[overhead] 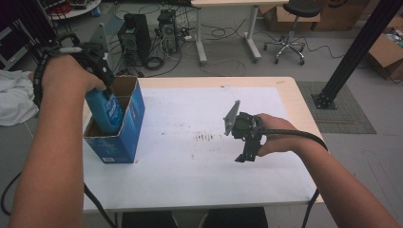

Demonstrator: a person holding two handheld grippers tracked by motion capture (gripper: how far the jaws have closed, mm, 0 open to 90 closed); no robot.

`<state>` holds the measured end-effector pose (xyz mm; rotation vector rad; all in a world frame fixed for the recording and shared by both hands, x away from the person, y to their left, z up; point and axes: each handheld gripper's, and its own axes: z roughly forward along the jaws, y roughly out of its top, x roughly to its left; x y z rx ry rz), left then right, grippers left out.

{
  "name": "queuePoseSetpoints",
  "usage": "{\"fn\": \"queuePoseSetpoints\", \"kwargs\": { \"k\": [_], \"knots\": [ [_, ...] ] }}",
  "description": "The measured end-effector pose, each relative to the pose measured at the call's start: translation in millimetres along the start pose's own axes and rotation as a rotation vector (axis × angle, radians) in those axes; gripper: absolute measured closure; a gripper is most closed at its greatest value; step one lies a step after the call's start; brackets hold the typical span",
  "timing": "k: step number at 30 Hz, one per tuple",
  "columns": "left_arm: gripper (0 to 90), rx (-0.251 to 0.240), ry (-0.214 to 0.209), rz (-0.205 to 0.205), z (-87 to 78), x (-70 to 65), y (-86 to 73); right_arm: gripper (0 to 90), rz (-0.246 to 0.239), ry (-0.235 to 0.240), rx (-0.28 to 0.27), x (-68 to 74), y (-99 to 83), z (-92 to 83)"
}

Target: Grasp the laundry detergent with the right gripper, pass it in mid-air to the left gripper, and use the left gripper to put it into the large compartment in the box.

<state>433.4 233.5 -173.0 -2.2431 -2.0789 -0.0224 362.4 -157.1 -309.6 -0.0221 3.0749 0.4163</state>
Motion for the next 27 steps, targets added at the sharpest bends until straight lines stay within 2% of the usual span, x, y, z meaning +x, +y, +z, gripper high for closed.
{"fn": "queuePoseSetpoints", "kwargs": {
  "k": [11, 15, 20, 27],
  "knots": [
    [38.5, 0.028, 0.002, -0.011, 52.6, 2.5, 6.9, 0.0, 0.004, 0.008, -0.005, -0.2, -0.4, 4.0],
    [38.5, 0.037, 0.004, -0.013, 67.3, 4.2, 8.8, 0.0, 0.005, 0.008, -0.009, -0.4, -0.5, 5.4],
    [38.5, 0.060, 0.017, 0.006, 84.1, 2.6, 11.9, 0.0, 0.008, 0.011, -0.015, -0.6, -1.1, 7.3],
    [38.5, 0.065, 0.006, 0.011, 105.9, 1.5, 15.0, 0.0, 0.013, 0.014, -0.018, -1.7, -4.0, 10.5]
  ]
}}
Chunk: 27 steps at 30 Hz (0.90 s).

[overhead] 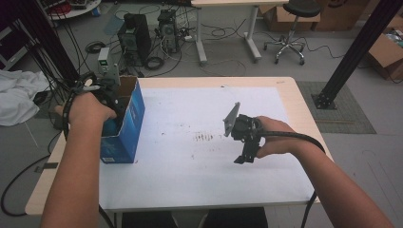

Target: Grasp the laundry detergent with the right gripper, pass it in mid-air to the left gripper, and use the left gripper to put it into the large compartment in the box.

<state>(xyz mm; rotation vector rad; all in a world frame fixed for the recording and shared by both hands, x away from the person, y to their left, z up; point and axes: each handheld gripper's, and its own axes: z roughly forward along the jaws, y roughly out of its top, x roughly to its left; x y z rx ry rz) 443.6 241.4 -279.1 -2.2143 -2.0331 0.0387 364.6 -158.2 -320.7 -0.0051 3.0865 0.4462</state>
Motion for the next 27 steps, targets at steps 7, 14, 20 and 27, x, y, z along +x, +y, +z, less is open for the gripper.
{"fn": "queuePoseSetpoints", "kwargs": {
  "k": [7, 14, 20, 27],
  "knots": [
    [38.5, -0.012, -0.014, -0.002, 10.5, 0.3, 0.6, 0.0, 0.000, 0.001, -0.005, -0.4, 0.0, 0.9],
    [38.4, -0.026, -0.027, 0.012, 11.9, 4.3, -1.3, 0.0, 0.000, -0.003, -0.008, -0.7, 1.3, 0.3],
    [38.3, -0.026, -0.029, 0.002, 12.2, 5.4, -1.7, 0.0, 0.002, -0.005, -0.010, -0.5, 1.6, 0.2],
    [33.9, -0.034, -0.050, -0.014, 11.6, 6.0, -3.0, 0.0, 0.002, -0.004, -0.010, 0.1, 2.4, 0.6]
  ]
}}
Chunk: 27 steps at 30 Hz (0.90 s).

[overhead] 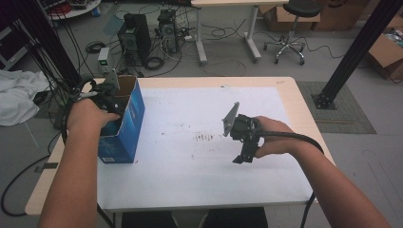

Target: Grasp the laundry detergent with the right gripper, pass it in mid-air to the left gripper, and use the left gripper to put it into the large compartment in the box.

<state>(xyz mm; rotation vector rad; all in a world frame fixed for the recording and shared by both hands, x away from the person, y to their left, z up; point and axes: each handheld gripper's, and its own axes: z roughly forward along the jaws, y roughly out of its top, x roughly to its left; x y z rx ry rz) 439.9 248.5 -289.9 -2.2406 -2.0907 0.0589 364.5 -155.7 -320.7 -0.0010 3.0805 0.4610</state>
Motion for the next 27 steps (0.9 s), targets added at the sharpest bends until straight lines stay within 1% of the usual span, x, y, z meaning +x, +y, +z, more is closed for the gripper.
{"fn": "queuePoseSetpoints", "kwargs": {
  "k": [3, 4, 6, 8, 10, 11, 13, 17, 18, 22, 27],
  "knots": [
    [32.4, -0.004, 0.016, 0.013, -1.4, -2.1, -0.3, 0.0, 0.000, -0.002, 0.000, -0.1, 0.3, -0.8],
    [31.7, -0.012, 0.016, 0.016, -2.4, -2.6, -0.6, 0.0, 0.000, -0.002, 0.000, 0.0, 0.4, -1.1],
    [29.8, -0.006, 0.017, 0.027, -2.9, -3.6, -0.7, 0.0, -0.001, -0.002, -0.002, 0.3, 0.7, -1.6],
    [29.3, -0.002, 0.025, 0.041, -3.2, -4.5, -0.8, 0.0, -0.002, -0.001, -0.004, 0.5, 0.9, -1.4],
    [29.6, -0.001, 0.031, 0.045, -4.3, -4.8, -0.8, 0.0, -0.003, 0.000, -0.004, 0.5, 0.9, -0.9],
    [29.6, -0.008, 0.037, 0.047, -5.0, -5.0, -0.9, 0.0, -0.004, 0.000, -0.003, 0.4, 1.0, -0.7],
    [29.6, -0.015, 0.036, 0.040, -8.0, -5.4, -1.2, 0.0, -0.003, 0.000, -0.003, 0.5, 0.9, -0.3],
    [27.8, -0.022, 0.038, 0.043, -13.9, -6.6, -1.8, 0.0, -0.004, -0.002, -0.003, 0.4, 0.6, -0.4],
    [27.8, -0.023, 0.045, 0.050, -15.2, -6.9, -1.9, 0.0, -0.005, -0.002, -0.003, 0.4, 0.5, -0.5],
    [24.8, -0.031, 0.060, 0.051, -22.1, -7.4, -2.9, 0.0, -0.005, -0.004, -0.008, 0.4, 0.1, -0.5],
    [22.3, -0.047, 0.058, 0.063, -34.1, -8.5, -5.3, 0.0, -0.004, -0.003, -0.008, 0.2, 0.3, 0.6]
  ]
}}
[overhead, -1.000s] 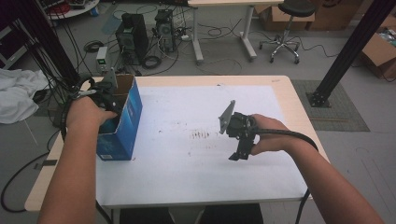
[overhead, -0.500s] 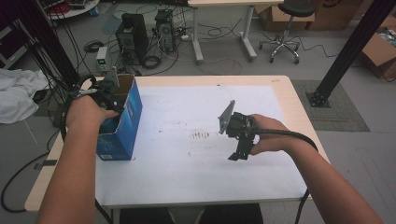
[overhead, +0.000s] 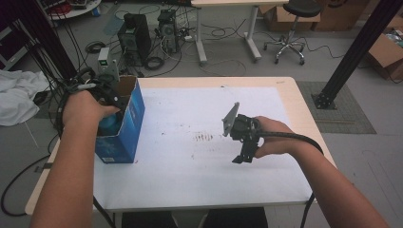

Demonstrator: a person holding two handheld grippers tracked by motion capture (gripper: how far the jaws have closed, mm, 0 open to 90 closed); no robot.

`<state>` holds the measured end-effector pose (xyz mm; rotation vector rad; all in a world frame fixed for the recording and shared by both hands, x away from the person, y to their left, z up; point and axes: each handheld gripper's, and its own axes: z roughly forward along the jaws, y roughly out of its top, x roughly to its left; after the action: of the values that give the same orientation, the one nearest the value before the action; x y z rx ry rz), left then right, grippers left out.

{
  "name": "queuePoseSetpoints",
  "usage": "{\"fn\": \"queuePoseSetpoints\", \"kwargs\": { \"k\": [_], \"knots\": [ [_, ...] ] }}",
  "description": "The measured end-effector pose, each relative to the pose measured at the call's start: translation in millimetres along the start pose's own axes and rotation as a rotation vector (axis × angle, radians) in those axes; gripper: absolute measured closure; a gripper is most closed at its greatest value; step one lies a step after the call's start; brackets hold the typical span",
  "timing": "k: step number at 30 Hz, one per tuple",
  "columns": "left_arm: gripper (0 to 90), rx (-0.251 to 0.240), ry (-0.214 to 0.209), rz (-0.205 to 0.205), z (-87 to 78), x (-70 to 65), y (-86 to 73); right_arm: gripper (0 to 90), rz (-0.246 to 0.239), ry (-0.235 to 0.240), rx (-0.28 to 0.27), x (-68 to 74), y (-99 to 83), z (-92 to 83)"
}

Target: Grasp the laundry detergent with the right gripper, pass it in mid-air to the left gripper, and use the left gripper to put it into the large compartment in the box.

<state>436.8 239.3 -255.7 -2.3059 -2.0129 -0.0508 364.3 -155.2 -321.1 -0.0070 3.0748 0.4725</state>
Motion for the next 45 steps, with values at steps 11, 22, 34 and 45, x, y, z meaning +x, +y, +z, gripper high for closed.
{"fn": "queuePoseSetpoints", "kwargs": {
  "k": [11, 22, 34, 45],
  "knots": [
    [18.8, -0.031, 0.027, 0.022, -25.6, -2.2, -5.2, 0.0, -0.003, -0.002, -0.003, 0.2, 0.9, -1.0],
    [15.4, -0.079, -0.002, 0.126, -65.5, -15.6, -7.4, 0.0, 0.009, -0.010, -0.002, 1.1, -1.9, -6.4],
    [13.3, -0.132, -0.072, 0.334, -97.4, -44.4, -13.5, 0.0, 0.011, -0.015, 0.005, 1.6, -3.0, -10.7],
    [7.0, -0.124, -0.079, 0.544, -110.2, -86.3, -20.9, 0.0, 0.010, -0.014, 0.010, 1.2, -2.8, -12.1]
  ]
}}
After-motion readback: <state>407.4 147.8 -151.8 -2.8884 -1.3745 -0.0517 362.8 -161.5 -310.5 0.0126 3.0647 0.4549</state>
